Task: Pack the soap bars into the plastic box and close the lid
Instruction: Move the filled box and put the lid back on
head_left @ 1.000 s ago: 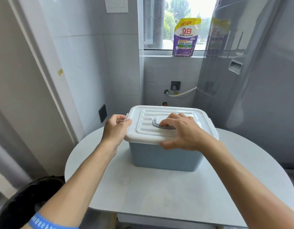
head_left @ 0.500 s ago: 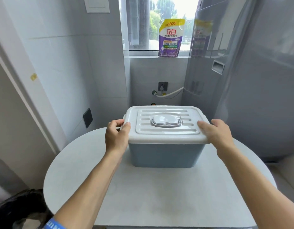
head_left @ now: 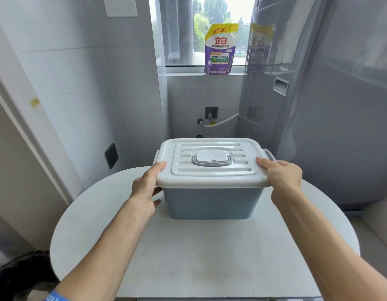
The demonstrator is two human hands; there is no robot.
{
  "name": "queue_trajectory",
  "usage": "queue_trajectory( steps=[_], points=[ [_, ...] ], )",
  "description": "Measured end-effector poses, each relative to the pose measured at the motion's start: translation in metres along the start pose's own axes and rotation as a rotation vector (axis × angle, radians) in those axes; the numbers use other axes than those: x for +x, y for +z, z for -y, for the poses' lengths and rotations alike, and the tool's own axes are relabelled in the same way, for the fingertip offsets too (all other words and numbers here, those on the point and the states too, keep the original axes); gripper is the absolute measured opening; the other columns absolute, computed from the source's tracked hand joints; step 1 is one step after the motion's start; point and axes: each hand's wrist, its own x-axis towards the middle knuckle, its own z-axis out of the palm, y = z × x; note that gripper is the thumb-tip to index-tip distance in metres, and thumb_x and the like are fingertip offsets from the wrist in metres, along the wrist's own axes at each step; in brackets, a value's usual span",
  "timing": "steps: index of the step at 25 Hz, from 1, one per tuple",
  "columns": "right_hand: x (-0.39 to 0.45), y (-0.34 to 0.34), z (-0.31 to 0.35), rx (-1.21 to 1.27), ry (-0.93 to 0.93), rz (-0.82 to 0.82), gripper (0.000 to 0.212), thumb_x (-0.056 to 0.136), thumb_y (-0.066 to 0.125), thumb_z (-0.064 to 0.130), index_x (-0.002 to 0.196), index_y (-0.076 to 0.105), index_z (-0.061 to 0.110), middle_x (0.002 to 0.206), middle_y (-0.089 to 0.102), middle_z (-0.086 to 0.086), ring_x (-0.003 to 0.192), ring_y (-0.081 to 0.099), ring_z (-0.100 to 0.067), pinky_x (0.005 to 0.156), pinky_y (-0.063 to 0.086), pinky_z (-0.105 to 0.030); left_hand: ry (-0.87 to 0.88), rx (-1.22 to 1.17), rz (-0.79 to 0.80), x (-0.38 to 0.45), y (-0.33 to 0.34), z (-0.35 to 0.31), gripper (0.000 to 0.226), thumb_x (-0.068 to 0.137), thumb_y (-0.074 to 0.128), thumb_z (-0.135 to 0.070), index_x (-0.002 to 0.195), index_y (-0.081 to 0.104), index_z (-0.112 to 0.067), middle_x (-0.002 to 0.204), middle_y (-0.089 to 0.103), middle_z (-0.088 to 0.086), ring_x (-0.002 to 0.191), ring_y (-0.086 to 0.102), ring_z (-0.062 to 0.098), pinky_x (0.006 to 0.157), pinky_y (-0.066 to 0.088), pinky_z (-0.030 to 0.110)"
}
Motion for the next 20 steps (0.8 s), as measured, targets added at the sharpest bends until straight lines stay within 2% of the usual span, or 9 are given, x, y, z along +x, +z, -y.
queue_trajectory(
  steps=[3,5,7,9,12,14,16,18,20],
  points=[
    [-0.001,-0.001,0.001,-0.176,-0.210,-0.033,0.045,0.068,0.077,0.031,0.085,0.067,-0.010,0.066,0.055,-0.020,0.059,0.048,-0.030,0.061,0.047,-0.037,-0.001,-0.046,0.008,-0.002,0.001,0.000,0.032,0.069,0.076,-0.043,0.094,0.067,-0.025,0.092,0.071,-0.001,0.091,0.065,0.017,0.087,0.048,0.042],
    [-0.003,-0.002,0.004,-0.345,-0.337,-0.079,0.043,0.072,0.072,0.032,0.080,0.067,-0.009,0.073,0.056,-0.028,0.062,0.046,-0.035,0.061,0.050,-0.040,0.010,-0.090,0.003,-0.002,0.003,0.000,0.032,0.070,0.077,-0.038,0.095,0.067,-0.022,0.092,0.072,0.001,0.089,0.065,0.018,0.081,0.050,0.039],
    [-0.005,-0.003,0.006,-0.367,-0.376,-0.097,0.039,0.072,0.070,0.030,0.077,0.067,-0.008,0.085,0.063,-0.030,0.067,0.051,-0.037,0.065,0.052,-0.042,0.039,-0.134,-0.043,-0.002,0.004,-0.001,0.030,0.069,0.079,-0.034,0.092,0.067,-0.019,0.089,0.071,0.002,0.085,0.065,0.019,0.082,0.051,0.039],
    [-0.005,-0.004,0.005,-0.332,-0.373,-0.108,0.039,0.071,0.071,0.028,0.081,0.066,-0.009,0.090,0.064,-0.032,0.073,0.053,-0.044,0.067,0.054,-0.044,0.151,-0.144,-0.135,-0.001,0.007,0.001,0.022,0.069,0.080,-0.029,0.082,0.067,-0.017,0.083,0.068,0.002,0.077,0.061,0.019,0.077,0.051,0.034],
    [-0.004,-0.004,0.004,-0.325,-0.365,-0.109,0.039,0.071,0.072,0.028,0.083,0.066,-0.009,0.092,0.064,-0.032,0.078,0.056,-0.044,0.075,0.055,-0.048,0.418,0.005,-0.232,0.001,0.007,0.002,0.020,0.072,0.078,-0.026,0.070,0.065,-0.012,0.079,0.064,0.003,0.070,0.056,0.019,0.062,0.046,0.027],
    [-0.003,-0.003,0.005,-0.320,-0.363,-0.097,0.038,0.071,0.071,0.029,0.081,0.067,-0.008,0.093,0.065,-0.029,0.070,0.054,-0.037,0.070,0.054,-0.044,0.568,0.176,-0.287,0.002,0.003,-0.001,0.029,0.071,0.072,-0.031,0.065,0.065,-0.003,0.082,0.058,0.006,0.069,0.054,0.023,0.064,0.043,0.031],
    [-0.005,-0.002,0.006,-0.320,-0.367,-0.103,0.039,0.071,0.071,0.028,0.082,0.067,-0.009,0.095,0.066,-0.029,0.076,0.058,-0.040,0.071,0.054,-0.044,0.769,0.399,-0.337,0.001,0.005,-0.003,0.025,0.076,0.067,-0.024,0.064,0.070,-0.002,0.084,0.057,0.009,0.074,0.055,0.028,0.068,0.042,0.033],
    [-0.007,-0.004,0.004,-0.289,-0.351,-0.102,0.038,0.072,0.069,0.028,0.084,0.067,-0.008,0.092,0.064,-0.029,0.080,0.059,-0.040,0.073,0.054,-0.046,0.929,0.530,-0.344,-0.009,0.017,0.001,0.019,0.083,0.062,-0.007,0.078,0.079,-0.011,0.092,0.062,0.004,0.089,0.053,0.029,0.079,0.039,0.029],
    [-0.015,-0.005,-0.003,-0.172,-0.284,0.009,0.034,0.071,0.064,0.028,0.089,0.069,0.000,0.082,0.061,-0.023,0.068,0.054,-0.028,0.069,0.049,-0.037,0.876,0.465,-0.351,-0.015,0.027,0.010,0.030,0.084,0.056,-0.002,0.106,0.075,-0.013,0.113,0.059,0.007,0.107,0.050,0.031,0.093,0.037,0.030]
  ],
)
